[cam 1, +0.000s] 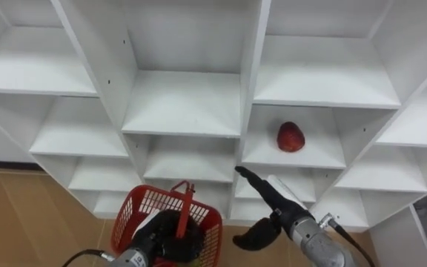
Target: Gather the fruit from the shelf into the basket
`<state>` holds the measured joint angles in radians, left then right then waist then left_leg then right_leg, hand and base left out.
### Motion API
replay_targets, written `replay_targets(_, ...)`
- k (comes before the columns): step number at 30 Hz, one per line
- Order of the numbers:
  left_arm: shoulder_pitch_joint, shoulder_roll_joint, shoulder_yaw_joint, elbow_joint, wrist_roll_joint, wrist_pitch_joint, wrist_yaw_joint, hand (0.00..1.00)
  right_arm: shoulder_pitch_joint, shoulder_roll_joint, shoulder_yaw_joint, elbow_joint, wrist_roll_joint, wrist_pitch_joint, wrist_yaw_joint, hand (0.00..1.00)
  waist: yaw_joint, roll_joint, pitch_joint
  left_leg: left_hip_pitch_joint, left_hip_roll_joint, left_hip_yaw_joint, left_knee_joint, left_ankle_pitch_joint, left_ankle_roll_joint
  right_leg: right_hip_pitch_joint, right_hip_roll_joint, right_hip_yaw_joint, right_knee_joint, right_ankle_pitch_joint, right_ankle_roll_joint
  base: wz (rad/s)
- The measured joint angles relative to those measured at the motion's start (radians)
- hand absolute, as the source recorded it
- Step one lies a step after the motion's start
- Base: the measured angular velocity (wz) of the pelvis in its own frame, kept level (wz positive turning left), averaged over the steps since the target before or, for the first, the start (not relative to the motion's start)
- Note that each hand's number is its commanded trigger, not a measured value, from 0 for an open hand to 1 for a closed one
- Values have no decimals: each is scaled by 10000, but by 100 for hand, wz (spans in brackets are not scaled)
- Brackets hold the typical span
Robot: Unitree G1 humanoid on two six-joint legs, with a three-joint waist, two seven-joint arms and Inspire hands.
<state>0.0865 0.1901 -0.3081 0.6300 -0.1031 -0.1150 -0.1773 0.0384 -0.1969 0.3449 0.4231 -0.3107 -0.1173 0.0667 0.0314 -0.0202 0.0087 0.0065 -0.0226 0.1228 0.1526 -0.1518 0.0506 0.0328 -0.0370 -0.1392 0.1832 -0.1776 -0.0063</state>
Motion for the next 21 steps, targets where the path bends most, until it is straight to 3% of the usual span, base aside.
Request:
replay_targets(16,252,-86,205,-11,-36,1,604,100,441,50,-848,-1246,15,-262,-1403,0,-304,227,25,327,107,412,-88,-110,-74,191,104,299,-137,24,-11,-7)
replay_targets(21,255,-163,362,-10,-44,1,649,100,587,40,-1138,-1245,941,-262,-1656,0,-347,236,17,372,104,412,-90,-114,-70,235,101,297,-114,25,-11,0)
